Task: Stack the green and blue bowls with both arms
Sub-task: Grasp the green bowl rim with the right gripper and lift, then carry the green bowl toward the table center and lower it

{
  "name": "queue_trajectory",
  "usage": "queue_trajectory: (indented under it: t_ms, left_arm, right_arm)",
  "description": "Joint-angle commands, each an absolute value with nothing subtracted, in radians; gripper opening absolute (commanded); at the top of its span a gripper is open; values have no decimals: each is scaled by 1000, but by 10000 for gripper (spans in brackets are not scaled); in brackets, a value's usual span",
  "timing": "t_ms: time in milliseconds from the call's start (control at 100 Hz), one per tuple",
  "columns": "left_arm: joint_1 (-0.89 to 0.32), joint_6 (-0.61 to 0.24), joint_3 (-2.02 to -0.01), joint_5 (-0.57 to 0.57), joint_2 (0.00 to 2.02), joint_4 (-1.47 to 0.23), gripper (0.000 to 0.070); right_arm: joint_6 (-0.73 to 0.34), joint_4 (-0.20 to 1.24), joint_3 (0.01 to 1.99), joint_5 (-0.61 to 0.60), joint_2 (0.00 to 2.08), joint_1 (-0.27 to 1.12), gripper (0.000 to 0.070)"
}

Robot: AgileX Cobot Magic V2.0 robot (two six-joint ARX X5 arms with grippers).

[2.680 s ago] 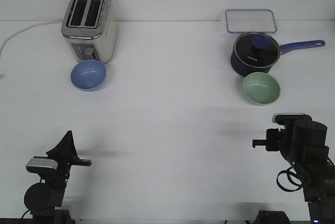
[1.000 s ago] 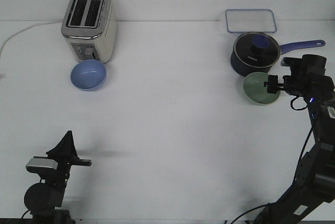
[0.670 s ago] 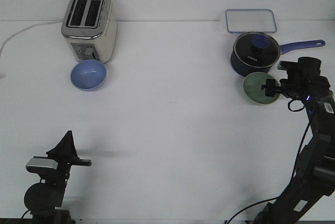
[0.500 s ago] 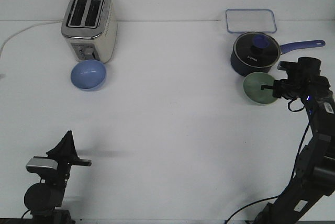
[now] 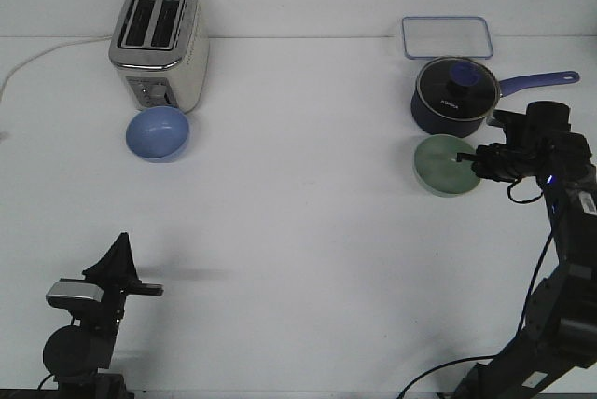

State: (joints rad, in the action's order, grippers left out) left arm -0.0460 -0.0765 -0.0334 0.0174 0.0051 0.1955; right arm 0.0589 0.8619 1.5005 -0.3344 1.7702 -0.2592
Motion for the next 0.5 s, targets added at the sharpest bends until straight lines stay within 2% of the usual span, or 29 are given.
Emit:
queue_trajectory:
  t_ms: [0,340,490]
  left_arm:
    - [-45,-72,-14,15,3,210,14]
    - [-45,-72,-14,15,3,210,14]
    - [-45,-72,-14,15,3,210,14]
  right_arm:
    - [41,865,1520,-347,1719,-221,0]
    - [19,913,1517,-324,1631,92,0]
    - [-18,849,1488,-286,1637,250,0]
